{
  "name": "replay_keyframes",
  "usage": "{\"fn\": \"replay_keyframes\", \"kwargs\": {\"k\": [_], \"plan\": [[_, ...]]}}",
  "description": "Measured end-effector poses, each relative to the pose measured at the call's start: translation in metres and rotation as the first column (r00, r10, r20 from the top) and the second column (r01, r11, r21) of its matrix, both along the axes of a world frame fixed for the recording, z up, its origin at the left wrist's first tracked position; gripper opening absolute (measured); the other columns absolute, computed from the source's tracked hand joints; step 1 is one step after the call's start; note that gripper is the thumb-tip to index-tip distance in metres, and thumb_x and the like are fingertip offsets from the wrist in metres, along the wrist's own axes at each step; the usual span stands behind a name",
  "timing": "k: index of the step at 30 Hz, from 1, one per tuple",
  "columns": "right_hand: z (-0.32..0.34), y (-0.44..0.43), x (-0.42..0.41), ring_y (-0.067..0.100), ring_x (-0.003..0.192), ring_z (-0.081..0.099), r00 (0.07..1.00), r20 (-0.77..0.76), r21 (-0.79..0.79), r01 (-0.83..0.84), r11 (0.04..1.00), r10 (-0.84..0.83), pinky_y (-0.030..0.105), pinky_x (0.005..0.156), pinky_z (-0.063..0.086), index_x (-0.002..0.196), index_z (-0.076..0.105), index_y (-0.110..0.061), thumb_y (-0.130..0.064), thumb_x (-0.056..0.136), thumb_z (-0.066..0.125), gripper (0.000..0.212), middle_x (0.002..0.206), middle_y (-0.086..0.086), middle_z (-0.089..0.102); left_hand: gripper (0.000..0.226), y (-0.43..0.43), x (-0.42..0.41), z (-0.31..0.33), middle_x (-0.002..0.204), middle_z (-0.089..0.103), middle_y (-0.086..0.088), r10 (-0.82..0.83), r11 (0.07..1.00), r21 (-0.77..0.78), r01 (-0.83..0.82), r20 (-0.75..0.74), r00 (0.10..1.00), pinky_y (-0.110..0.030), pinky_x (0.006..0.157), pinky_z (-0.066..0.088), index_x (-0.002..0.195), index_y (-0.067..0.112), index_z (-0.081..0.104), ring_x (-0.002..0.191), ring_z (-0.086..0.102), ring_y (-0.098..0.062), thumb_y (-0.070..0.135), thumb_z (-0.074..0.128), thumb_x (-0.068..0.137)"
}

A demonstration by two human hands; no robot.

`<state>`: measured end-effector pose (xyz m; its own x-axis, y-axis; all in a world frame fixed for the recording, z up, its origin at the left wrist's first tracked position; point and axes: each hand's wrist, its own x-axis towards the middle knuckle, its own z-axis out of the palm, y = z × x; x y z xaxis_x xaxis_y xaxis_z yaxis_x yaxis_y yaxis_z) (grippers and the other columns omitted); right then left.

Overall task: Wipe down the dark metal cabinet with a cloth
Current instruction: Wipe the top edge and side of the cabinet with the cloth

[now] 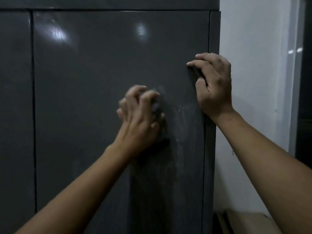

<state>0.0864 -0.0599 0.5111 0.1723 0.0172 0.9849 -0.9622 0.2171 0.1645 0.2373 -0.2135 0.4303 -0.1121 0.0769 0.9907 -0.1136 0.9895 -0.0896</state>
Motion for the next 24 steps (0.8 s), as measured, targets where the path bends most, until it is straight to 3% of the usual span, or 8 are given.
{"fn": "replay_keyframes", "kwargs": {"k": [4, 7, 11, 13, 16, 19, 21, 24], "plan": [[-0.001, -0.003, -0.001, 0.026, 0.126, 0.047, 0.995, 0.05, -0.072, -0.088, 0.993, 0.092, 0.026, 0.108, 0.039, 0.116, 0.067, -0.007, -0.008, 0.084, 0.044, 0.04, 0.129, 0.014, 0.055, 0.04, -0.014, 0.009, 0.052, 0.126, 0.047, -0.019, -0.098, 0.973, 0.157, 0.167, -0.374, 0.922, -0.019, 0.102, 0.037, 0.106, 0.007, 0.066, 0.118, 0.043, -0.018, 0.029, 0.08, 0.077], [-0.002, -0.006, -0.002, 0.024, 0.128, 0.045, 0.98, 0.086, -0.159, -0.164, 0.973, 0.179, 0.026, 0.111, 0.038, 0.121, 0.065, -0.003, -0.002, 0.088, 0.041, 0.041, 0.133, 0.018, 0.05, 0.025, -0.005, -0.006, 0.064, 0.118, 0.058, -0.014, -0.145, 0.975, 0.09, 0.204, -0.442, 0.885, -0.031, 0.1, 0.048, 0.098, 0.007, 0.074, 0.112, 0.054, -0.014, 0.027, 0.078, 0.082], [0.0, -0.002, -0.003, 0.014, 0.138, 0.04, 0.907, 0.286, -0.201, -0.258, 0.945, 0.309, 0.021, 0.116, 0.032, 0.141, 0.051, -0.008, -0.006, 0.099, 0.037, 0.044, 0.147, 0.01, 0.044, 0.022, 0.025, -0.034, 0.046, 0.124, 0.065, -0.011, -0.263, 0.964, -0.106, 0.245, -0.213, 0.941, -0.042, 0.106, 0.046, 0.106, 0.008, 0.075, 0.127, 0.055, -0.024, 0.021, 0.072, 0.089], [-0.001, 0.004, -0.003, 0.006, 0.139, 0.039, 0.864, 0.366, -0.17, -0.304, 0.938, 0.346, 0.022, 0.117, 0.032, 0.148, 0.044, -0.013, -0.013, 0.103, 0.039, 0.045, 0.151, 0.002, 0.045, 0.03, 0.038, -0.039, 0.029, 0.139, 0.057, -0.011, -0.281, 0.952, -0.127, 0.278, -0.008, 0.96, -0.051, 0.115, 0.034, 0.12, 0.008, 0.068, 0.141, 0.04, -0.025, 0.019, 0.067, 0.092], [-0.004, 0.017, -0.004, 0.005, 0.138, 0.044, 0.769, 0.444, -0.134, -0.451, 0.882, 0.46, 0.025, 0.115, 0.038, 0.153, 0.034, -0.013, -0.017, 0.104, 0.045, 0.05, 0.152, -0.001, 0.046, 0.047, 0.042, -0.034, 0.0, 0.157, 0.037, -0.005, -0.276, 0.937, -0.141, 0.319, 0.257, 0.926, -0.047, 0.124, 0.012, 0.141, 0.012, 0.051, 0.152, 0.014, -0.018, 0.019, 0.061, 0.095], [-0.003, 0.035, -0.002, 0.002, 0.128, 0.055, 0.677, 0.536, -0.083, -0.552, 0.83, 0.504, 0.024, 0.108, 0.045, 0.152, 0.038, -0.011, -0.013, 0.103, 0.051, 0.05, 0.143, -0.004, 0.056, 0.05, 0.032, -0.023, -0.021, 0.161, 0.028, 0.003, -0.178, 0.925, -0.23, 0.301, 0.438, 0.881, -0.045, 0.124, 0.009, 0.147, 0.019, 0.042, 0.153, 0.005, -0.013, 0.024, 0.052, 0.099], [-0.002, 0.046, -0.001, 0.005, 0.121, 0.061, 0.654, 0.582, -0.027, -0.58, 0.815, 0.484, 0.029, 0.103, 0.05, 0.146, 0.048, -0.013, -0.011, 0.103, 0.052, 0.043, 0.135, -0.005, 0.063, 0.049, 0.027, -0.015, -0.021, 0.161, 0.022, 0.008, -0.101, 0.92, -0.282, 0.271, 0.499, 0.861, -0.043, 0.123, 0.007, 0.149, 0.024, 0.036, 0.153, -0.001, -0.012, 0.029, 0.042, 0.101], [-0.002, 0.058, 0.002, 0.006, 0.111, 0.067, 0.594, 0.667, -0.018, -0.589, 0.808, 0.448, 0.03, 0.093, 0.057, 0.144, 0.052, -0.017, -0.012, 0.102, 0.054, 0.042, 0.126, -0.006, 0.068, 0.056, 0.032, -0.012, 0.004, 0.162, 0.019, 0.004, -0.205, 0.947, -0.137, 0.29, 0.436, 0.876, -0.039, 0.118, 0.006, 0.151, 0.021, 0.033, 0.152, -0.003, -0.021, 0.022, 0.051, 0.098]]}}
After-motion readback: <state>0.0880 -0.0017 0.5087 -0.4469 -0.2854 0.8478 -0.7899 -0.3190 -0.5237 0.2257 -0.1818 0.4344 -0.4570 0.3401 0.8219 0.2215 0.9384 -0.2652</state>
